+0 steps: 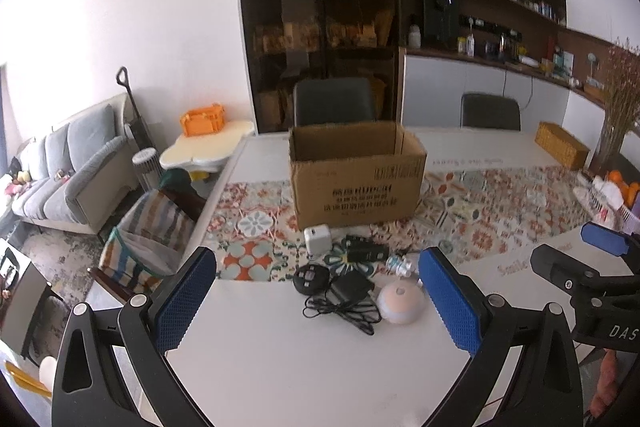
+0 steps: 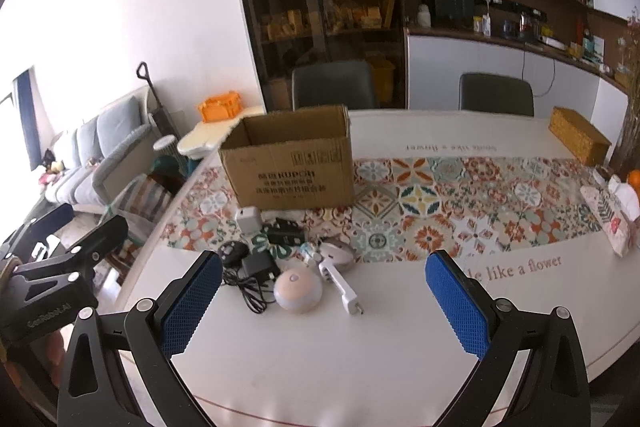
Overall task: Organize rigid objects
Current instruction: 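Grasp the white battery charger with the right gripper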
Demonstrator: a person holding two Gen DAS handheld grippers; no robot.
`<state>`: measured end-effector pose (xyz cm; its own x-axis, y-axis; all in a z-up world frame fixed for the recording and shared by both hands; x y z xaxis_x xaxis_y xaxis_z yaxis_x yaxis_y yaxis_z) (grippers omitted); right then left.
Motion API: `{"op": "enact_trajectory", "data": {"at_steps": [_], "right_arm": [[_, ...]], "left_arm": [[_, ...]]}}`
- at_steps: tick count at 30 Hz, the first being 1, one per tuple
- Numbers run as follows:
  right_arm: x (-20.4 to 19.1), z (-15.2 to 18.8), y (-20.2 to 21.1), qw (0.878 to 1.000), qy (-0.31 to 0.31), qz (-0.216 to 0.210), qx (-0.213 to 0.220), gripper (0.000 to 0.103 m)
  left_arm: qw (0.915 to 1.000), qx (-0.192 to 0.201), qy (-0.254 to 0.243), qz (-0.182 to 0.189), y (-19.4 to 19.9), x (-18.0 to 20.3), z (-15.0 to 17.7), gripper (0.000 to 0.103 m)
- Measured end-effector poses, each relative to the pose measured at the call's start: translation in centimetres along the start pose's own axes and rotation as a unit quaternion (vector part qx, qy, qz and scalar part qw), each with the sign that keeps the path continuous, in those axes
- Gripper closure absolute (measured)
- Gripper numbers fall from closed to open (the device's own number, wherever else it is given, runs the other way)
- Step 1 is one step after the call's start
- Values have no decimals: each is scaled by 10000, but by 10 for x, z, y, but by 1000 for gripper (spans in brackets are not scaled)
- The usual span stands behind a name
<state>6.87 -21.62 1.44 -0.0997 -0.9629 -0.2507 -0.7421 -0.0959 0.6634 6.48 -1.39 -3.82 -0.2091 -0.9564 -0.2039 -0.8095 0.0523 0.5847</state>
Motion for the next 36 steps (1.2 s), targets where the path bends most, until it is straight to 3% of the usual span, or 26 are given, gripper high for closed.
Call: {"op": "enact_trajectory", "data": {"at_steps": [8,17,23,24,28,36], "right_arm": [[2,9,-53,9972,-270,325,-624,4],[2,19,-103,9908,-336,546,-1188,20],[11,24,-135,9854,-91,434,-1642,34],[13,25,-142,9839,-15,350,-1753,40],[19,30,-170,9729,310,121,-2290,53],[23,39,-210,9571,824,-191,-2771,74]], "left_arm": [[9970,-475,-278,550,-55,-3,9,0],[9890,-1095,-298,946,-105,5,25,0],[9863,-1436,-111,805,-121,18,36,0],[9859,-1499,-54,743,-123,21,38,0],[9835,-1705,154,580,-130,32,44,0],[9788,-1985,391,307,-139,51,58,0]]}}
Point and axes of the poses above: each gripper's, at about its wrist camera, not at the fingertips, and y roughly against the way its jaws point, x to its right, z to its underside, the point moved 3 cm from there along -y, roughly the way its jaws point, and after that the axes turned 11 degrees about -y, right-handed, at the moved point
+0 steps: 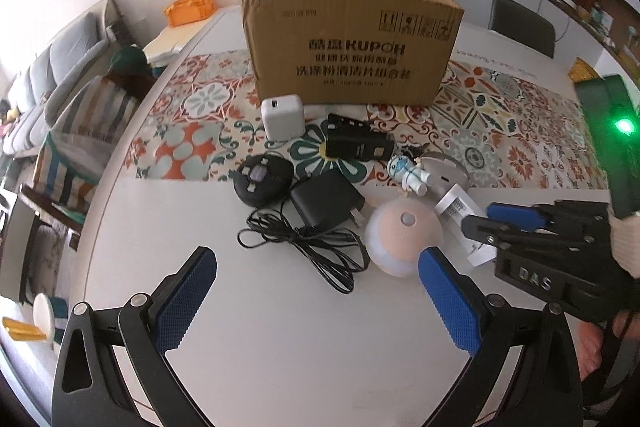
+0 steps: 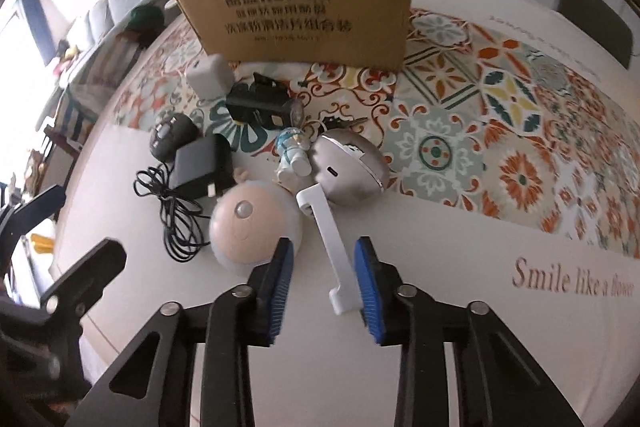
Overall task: Organize rigid objects
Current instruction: 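Grasp the white battery charger with the right gripper, then grasp the pink round humidifier with the left gripper while the right gripper holds the charger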
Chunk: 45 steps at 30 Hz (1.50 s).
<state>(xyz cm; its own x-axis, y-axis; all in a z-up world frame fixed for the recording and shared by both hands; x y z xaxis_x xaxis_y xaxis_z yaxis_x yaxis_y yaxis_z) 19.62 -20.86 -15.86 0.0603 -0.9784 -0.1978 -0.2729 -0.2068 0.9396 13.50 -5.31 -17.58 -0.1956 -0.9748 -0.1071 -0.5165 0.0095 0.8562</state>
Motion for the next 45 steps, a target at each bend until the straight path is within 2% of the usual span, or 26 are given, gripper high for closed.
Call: {"op": "enact_trajectory", "data": {"at_steps": [11,17,23,30,35,45], "right_arm": [[5,-10,-31,9990,272,-222,-277,89],[5,-7,-27,9987,305,-350,-223,94],[20,-1,-7,9991,118,-375,-184,94],[46,8,19,9997,-153,-41,-186,94],[58,10,23,9994,-224,197,-149,94],[62,8,8,9991,-211,241,-278,94]], "left_arm": [[9997,-113,157,-115,-12,14,5,0],[9999,-80,90,-93,-14,23,1,1],[9997,83,-218,-100,-11,39,-7,1],[9967,308,-744,-35,-15,68,-16,3],[9968,137,-753,230,-34,81,-23,14],[9969,-319,-520,504,-71,83,-20,17]]}}
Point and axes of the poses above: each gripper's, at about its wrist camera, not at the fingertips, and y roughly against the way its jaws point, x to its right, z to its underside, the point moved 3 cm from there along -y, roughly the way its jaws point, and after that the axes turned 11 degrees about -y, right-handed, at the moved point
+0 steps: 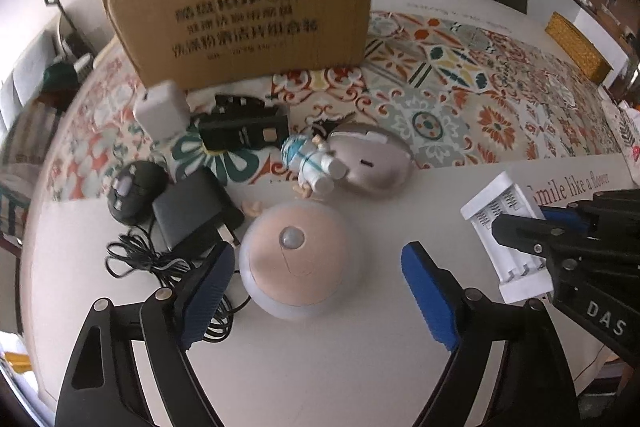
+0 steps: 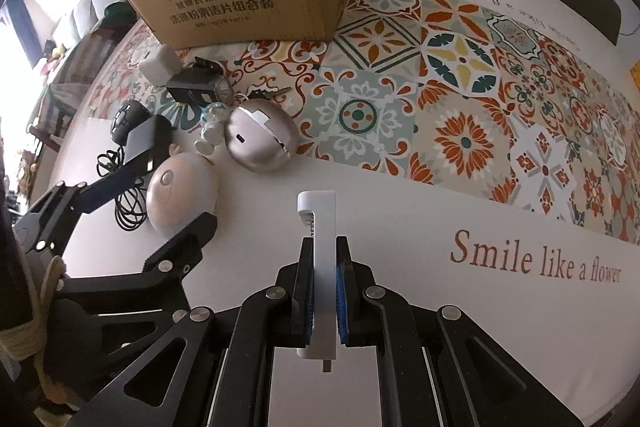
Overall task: Organize rigid objects
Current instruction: 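Grasp the pink round humidifier with the left gripper while the right gripper holds the charger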
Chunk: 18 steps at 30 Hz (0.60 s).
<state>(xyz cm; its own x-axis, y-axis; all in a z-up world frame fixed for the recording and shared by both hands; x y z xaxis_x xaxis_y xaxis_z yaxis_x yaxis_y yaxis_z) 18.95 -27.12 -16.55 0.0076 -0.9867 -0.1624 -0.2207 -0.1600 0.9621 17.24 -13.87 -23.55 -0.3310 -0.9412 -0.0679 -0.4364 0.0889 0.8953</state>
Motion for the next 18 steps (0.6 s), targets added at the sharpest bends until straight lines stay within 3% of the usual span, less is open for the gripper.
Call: {"op": "enact_trajectory", "data": {"at_steps": [7,11,18], "right_arm": [[-6,-4,-10,9999,81,-41,-62,94],[-10,-5,-13,9999,101,-69,-48,94],[-11,-2,-12,10000,1,-59,-11,94]], "left_arm": [[9994,-194,259,111,-19,-11,0,23],[9995,-220,197,90,-25,-12,-1,28],[9997,-140,101,148,-17,-11,-1,29]]}}
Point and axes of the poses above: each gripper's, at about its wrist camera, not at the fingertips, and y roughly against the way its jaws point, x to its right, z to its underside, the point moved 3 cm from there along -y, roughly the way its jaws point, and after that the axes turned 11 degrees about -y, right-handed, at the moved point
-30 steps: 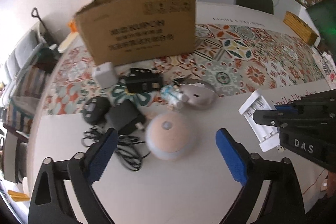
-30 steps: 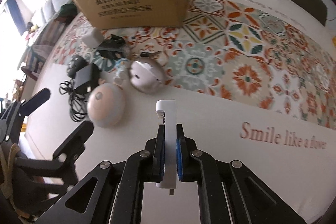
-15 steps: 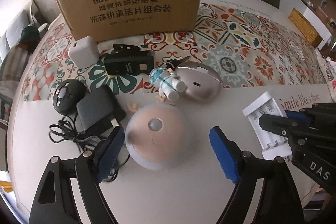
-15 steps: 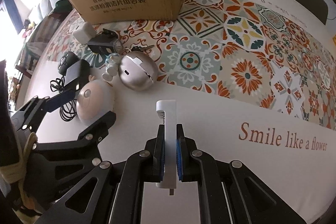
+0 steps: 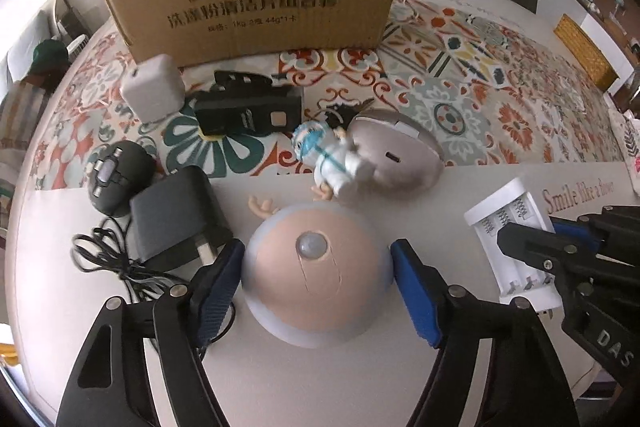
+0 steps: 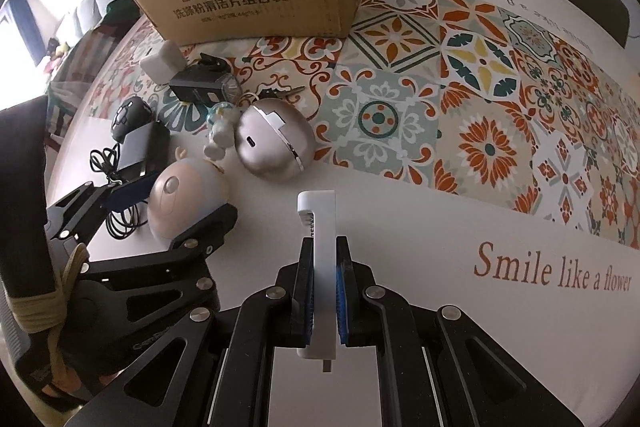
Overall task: Organize rigid objects
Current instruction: 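Grasp the pink round humidifier with the left gripper while the right gripper holds the charger, then lower the humidifier and charger into the cardboard box and open both grippers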
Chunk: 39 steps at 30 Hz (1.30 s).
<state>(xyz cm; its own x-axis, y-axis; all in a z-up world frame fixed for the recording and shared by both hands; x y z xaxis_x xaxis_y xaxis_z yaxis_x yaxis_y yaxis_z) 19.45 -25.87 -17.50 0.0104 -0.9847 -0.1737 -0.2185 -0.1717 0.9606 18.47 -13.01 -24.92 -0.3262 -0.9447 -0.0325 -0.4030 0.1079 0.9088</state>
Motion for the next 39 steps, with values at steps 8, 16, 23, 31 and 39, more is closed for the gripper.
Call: {"op": "enact_trajectory", "data": {"at_steps": [8,16,23,31,39], "right_arm": [[-4,-4,35,9990,-177,-49,419,94],[-29,-15,81,9940,-147,-239,1058,94],[-51,-34,115,9860,-178,-452,1598,94],[-75,-62,145,9744,-142,-622,2157,94],[-95,-90,156,9690,-181,-747,2350,94]], "left_arm": [[9985,543,-93,-48,55,-10,-8,29],[9916,1236,-303,-220,117,-26,-32,29],[9853,1645,-278,-379,151,-47,-52,29],[9806,1909,-241,-378,172,-76,-76,29],[9762,2121,-304,-338,187,-102,-103,29]]}}
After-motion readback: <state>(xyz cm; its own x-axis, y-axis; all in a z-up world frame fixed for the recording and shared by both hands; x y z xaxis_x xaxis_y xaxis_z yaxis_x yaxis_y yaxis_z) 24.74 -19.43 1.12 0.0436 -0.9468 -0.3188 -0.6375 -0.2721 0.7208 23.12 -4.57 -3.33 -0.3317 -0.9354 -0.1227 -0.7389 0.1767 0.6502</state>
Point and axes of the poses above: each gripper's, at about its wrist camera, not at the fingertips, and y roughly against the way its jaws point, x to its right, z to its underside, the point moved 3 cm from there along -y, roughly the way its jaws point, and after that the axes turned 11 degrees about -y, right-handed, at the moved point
